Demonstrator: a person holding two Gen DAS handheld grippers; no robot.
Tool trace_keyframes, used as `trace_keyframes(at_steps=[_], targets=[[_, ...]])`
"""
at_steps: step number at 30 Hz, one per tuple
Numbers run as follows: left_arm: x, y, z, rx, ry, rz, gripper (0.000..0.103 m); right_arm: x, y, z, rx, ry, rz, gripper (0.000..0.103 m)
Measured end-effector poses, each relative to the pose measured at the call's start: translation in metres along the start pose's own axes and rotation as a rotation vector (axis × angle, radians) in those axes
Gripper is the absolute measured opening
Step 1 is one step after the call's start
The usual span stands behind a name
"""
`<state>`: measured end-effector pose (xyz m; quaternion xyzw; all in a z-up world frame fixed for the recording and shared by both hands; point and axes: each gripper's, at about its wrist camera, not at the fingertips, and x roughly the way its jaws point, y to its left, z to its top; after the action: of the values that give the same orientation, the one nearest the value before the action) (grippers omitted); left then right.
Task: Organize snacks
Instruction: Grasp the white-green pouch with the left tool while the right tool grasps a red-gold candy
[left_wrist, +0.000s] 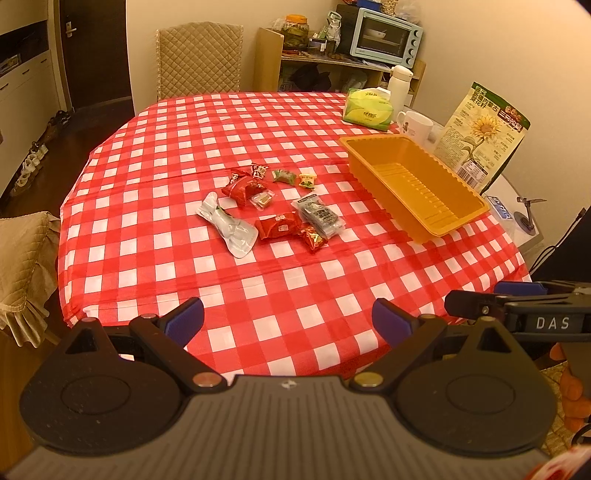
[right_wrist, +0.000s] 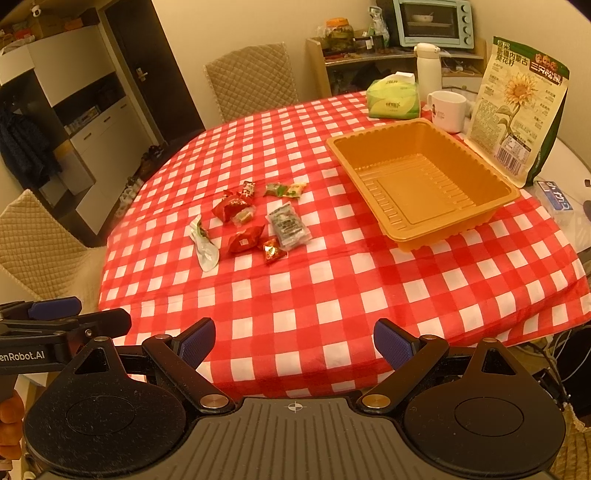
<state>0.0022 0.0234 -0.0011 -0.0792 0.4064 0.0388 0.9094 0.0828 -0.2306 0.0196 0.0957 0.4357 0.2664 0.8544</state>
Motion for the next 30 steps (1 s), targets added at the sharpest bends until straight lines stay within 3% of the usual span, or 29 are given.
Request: trace_keyframes(at_steps=[13,30], targets=[[0.036,0.034,0.015,-0.013,0.010,0.027,0.097,0.033,-0.006,0.013,0.054,-0.006,0.040,0.092],[0.106,0.074,0.049,-0.024,0.049,0.022,0.093,0.104,0.011,0.045,0.006,-0.028,0.079,0.092]])
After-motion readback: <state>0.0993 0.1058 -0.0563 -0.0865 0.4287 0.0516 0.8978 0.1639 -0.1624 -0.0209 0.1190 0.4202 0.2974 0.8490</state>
